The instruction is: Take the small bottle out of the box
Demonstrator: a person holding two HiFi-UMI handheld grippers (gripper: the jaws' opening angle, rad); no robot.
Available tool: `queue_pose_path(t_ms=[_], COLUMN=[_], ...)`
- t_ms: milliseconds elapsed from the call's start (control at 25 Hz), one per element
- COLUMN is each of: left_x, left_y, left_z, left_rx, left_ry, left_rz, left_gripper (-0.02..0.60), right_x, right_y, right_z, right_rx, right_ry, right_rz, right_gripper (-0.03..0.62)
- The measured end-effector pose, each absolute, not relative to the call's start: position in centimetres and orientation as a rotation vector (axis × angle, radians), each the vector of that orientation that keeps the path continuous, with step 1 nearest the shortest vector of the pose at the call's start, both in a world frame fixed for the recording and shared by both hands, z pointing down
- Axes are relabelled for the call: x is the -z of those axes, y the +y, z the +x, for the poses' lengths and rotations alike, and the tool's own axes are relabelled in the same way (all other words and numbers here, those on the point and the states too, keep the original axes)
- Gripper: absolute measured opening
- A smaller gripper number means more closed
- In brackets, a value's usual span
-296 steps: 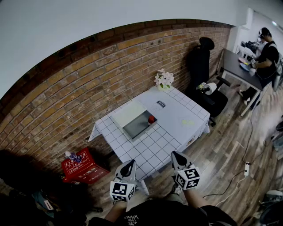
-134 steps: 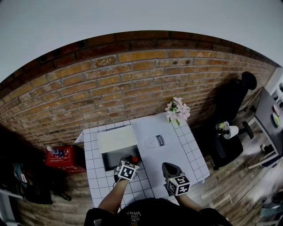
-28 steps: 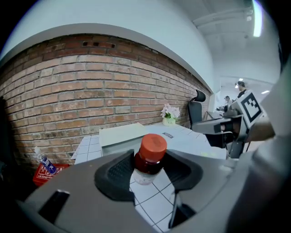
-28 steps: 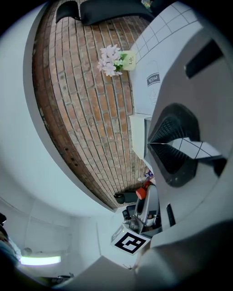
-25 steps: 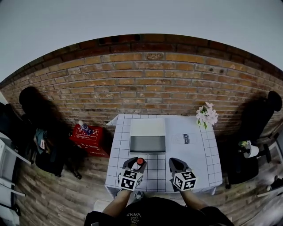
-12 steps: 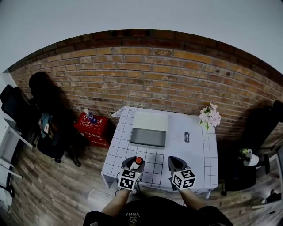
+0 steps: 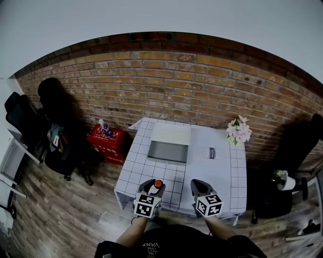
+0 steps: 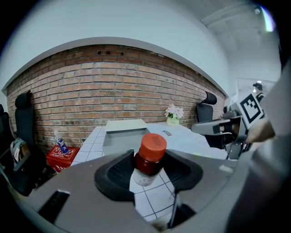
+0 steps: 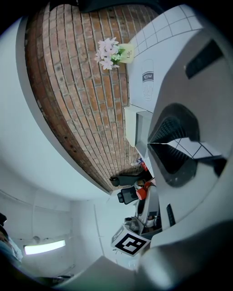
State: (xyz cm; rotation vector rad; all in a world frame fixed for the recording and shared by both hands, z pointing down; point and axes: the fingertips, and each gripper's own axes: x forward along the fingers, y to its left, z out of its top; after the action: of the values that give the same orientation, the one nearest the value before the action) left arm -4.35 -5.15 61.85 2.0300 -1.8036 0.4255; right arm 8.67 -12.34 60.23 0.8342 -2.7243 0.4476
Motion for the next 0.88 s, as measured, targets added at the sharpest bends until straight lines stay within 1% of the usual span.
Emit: queue_pose_path(t_ms=[880], left_x=[-63.4], left_y=[-1.5], left_z=[1.1], left_rx=[-0.408], left_ry=[-1.788], left_rz=[1.991], left_gripper=[0.202], right_x=[-62.9], right_y=[-9.1], right_z=[13.1], right_rx=[-0.501], right_ry=[-2.676], right_rz=[0.781], right_gripper=[0.003])
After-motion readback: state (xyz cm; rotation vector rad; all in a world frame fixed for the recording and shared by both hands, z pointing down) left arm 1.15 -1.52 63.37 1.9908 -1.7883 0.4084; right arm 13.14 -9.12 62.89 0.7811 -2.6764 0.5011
